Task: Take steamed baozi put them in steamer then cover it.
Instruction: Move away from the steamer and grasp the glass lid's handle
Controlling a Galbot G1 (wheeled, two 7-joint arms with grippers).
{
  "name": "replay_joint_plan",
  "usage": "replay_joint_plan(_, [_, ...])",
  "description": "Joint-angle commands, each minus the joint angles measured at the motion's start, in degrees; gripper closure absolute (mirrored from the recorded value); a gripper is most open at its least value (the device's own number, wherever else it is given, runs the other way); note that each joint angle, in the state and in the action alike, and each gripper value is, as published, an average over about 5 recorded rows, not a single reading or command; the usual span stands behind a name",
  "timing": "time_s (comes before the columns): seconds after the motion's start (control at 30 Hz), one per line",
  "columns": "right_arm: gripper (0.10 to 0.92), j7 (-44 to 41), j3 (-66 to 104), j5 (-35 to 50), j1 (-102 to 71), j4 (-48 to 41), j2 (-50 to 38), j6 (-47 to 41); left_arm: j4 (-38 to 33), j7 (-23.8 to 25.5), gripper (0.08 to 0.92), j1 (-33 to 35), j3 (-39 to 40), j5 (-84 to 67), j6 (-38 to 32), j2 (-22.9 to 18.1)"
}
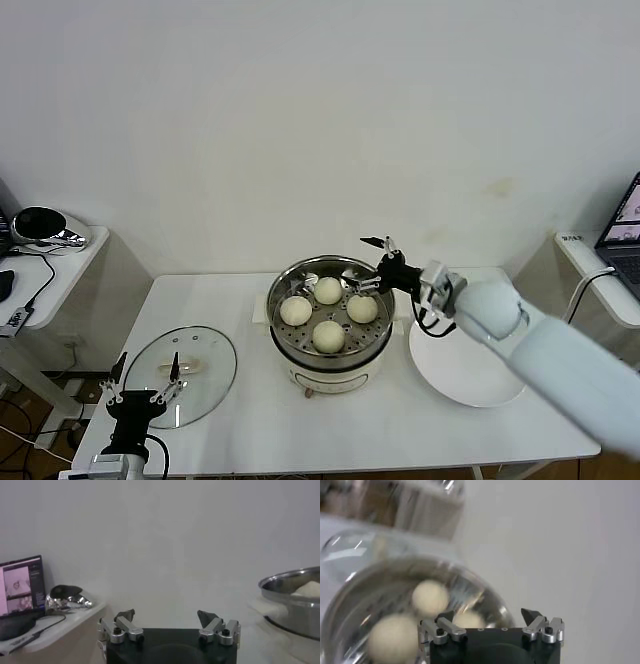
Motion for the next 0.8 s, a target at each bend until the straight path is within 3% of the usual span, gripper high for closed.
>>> replay_joint_plan(0.03, [0.203, 1.5, 54.1, -11.9, -44.2, 5.0, 22.2, 16.9, 3.4, -3.2, 0.177, 0.2, -0.1, 18.4, -1.1, -0.4])
replay_joint_plan(0.27, [0.203, -0.7, 66.8, -13.0, -55.3, 8.4, 31.7, 15.3, 7.5, -3.9, 0.177, 0.8, -3.4, 43.3, -2.8, 1.0])
replay_joint_plan(0.53, [0.203, 5.2, 75.0, -17.1, -62.0, 7.1, 36.5, 16.8, 11.6, -0.5, 0.177, 2.7, -5.4, 68.1, -3.1, 8.3])
replay_joint_plan(0.8, [0.203, 8.5, 76.5, -17.9, -62.6, 4.8, 38.8, 17.5, 21.2, 0.4, 0.177, -8.1, -1.2, 75.2, -4.0, 12.1])
